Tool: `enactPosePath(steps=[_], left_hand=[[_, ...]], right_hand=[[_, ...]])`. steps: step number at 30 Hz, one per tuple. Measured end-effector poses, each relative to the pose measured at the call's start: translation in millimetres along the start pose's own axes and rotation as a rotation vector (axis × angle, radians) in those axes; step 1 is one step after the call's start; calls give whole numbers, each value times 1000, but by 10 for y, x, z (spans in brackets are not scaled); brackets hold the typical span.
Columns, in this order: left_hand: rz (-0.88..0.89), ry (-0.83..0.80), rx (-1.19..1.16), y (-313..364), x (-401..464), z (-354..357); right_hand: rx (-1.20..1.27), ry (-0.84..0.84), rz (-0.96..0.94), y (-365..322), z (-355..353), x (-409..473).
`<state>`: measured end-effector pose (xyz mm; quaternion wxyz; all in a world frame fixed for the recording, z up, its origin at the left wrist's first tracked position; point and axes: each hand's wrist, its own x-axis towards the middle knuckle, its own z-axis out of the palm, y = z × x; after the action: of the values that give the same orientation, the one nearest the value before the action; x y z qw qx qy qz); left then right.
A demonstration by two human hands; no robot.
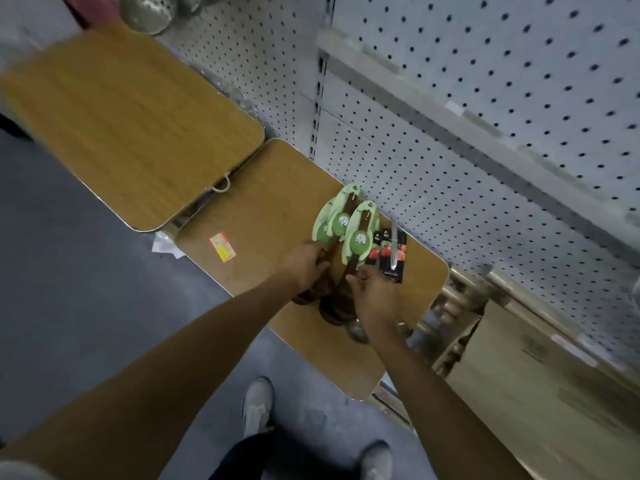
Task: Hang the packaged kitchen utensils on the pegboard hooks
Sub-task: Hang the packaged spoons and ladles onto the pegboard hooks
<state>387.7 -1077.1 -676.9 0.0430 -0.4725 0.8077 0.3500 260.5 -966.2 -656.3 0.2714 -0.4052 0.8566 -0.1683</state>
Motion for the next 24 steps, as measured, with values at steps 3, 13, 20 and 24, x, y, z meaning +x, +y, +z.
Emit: enactPosePath(steps=[3,13,20,24], left_hand=[[-75,21,-13,-85,362,311],[-227,58,-73,-202,681,579],[-232,59,-399,-160,358,370],[-125,111,-569,-45,-50,67]], right_hand=[[-7,55,112,105,378,243],[211,106,358,130,640,420],[457,89,325,-8,291,115],[594,99,180,-124,-80,-115]])
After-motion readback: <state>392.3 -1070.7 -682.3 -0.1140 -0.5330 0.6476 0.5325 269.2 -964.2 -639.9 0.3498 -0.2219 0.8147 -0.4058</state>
